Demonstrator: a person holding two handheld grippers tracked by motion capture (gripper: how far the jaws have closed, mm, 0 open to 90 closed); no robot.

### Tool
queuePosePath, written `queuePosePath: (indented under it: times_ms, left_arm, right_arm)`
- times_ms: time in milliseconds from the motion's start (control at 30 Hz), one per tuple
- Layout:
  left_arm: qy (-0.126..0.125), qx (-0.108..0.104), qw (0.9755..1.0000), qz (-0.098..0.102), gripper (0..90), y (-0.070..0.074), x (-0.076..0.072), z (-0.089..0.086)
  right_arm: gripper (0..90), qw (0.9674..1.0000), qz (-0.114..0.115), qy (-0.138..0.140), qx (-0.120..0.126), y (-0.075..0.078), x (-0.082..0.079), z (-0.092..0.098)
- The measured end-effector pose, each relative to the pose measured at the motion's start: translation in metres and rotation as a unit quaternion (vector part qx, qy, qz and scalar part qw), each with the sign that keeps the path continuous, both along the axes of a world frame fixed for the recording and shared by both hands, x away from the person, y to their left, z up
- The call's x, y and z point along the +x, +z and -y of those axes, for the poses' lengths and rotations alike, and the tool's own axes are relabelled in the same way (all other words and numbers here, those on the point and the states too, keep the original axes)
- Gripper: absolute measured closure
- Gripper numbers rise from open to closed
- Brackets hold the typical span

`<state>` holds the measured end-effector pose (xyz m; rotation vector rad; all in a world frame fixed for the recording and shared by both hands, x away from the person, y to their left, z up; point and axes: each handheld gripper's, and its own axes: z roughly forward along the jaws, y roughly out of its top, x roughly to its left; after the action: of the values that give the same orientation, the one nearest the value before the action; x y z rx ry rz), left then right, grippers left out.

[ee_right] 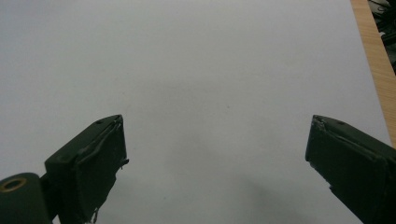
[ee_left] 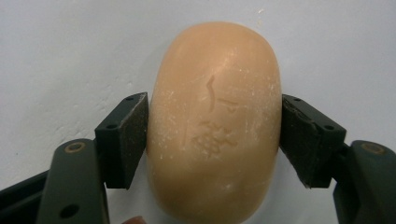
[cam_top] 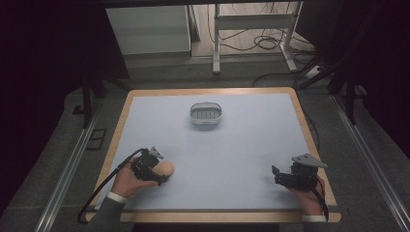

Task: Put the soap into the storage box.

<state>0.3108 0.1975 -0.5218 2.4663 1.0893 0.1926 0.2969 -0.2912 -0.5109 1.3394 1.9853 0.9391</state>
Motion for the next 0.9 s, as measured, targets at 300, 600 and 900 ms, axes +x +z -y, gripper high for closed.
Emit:
queuePosePath:
  times_ms: [300,600,900]
  left_arm:
    - [0.007,-0.015,0.9999,0.002,32.3,0.003,0.004,-0.005]
    - [0.009,-0.032,0.9994,0.006,32.3,0.014,0.007,-0.014]
    - [0.004,-0.038,0.9993,0.006,32.3,0.023,0.010,-0.016]
  right_arm:
    - [5.1,1.0000,0.000,-0.003,-0.002,0.000,0.000,0.000]
    - [5.1,1.0000,-0.001,-0.005,-0.003,-0.001,0.001,0.000]
    - [5.1,1.0000,-0.002,-0.005,-0.003,-0.002,0.001,0.001]
